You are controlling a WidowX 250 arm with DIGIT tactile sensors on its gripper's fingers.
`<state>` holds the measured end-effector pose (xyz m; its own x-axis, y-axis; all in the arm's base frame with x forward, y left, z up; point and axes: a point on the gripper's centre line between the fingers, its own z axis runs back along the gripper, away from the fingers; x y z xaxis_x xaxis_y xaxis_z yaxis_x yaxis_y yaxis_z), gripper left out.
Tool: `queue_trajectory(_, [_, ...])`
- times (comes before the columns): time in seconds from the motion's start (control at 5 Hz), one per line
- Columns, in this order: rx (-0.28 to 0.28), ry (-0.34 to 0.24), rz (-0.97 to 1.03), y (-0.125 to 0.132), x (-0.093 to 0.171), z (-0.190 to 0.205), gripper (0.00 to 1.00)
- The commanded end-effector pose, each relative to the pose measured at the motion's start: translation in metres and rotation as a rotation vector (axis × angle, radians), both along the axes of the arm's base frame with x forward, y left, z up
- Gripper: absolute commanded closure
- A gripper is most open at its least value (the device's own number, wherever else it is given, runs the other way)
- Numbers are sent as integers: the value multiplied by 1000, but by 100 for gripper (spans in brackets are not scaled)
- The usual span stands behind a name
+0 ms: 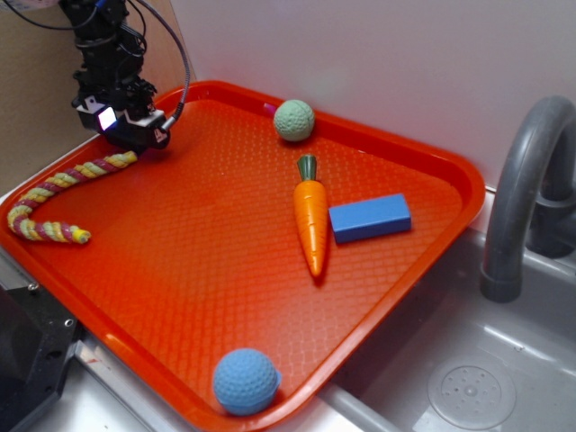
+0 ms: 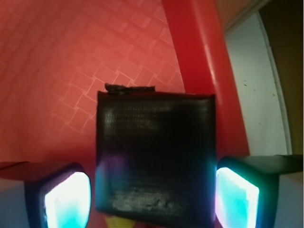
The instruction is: Grab the black box.
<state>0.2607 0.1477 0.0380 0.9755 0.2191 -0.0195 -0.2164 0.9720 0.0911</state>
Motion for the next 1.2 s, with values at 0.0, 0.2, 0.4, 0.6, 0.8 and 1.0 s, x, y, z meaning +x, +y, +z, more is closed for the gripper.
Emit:
queue_trajectory(0.0, [17,-44,-68,-4,4,9,100])
queue_trajectory(0.2, [13,-53,-62,-2,2,11,100])
queue_trajectory(0.4, [19,-54,-58,-2,0,18,100])
queue_trajectory(0.6, [28,-80,-70,-17,-6,53,100])
queue_trajectory(0.8, [-13,-157,-139,-62,-18,104,100])
queue_trajectory(1.0, [-94,-175,-186,-91,-40,157,100])
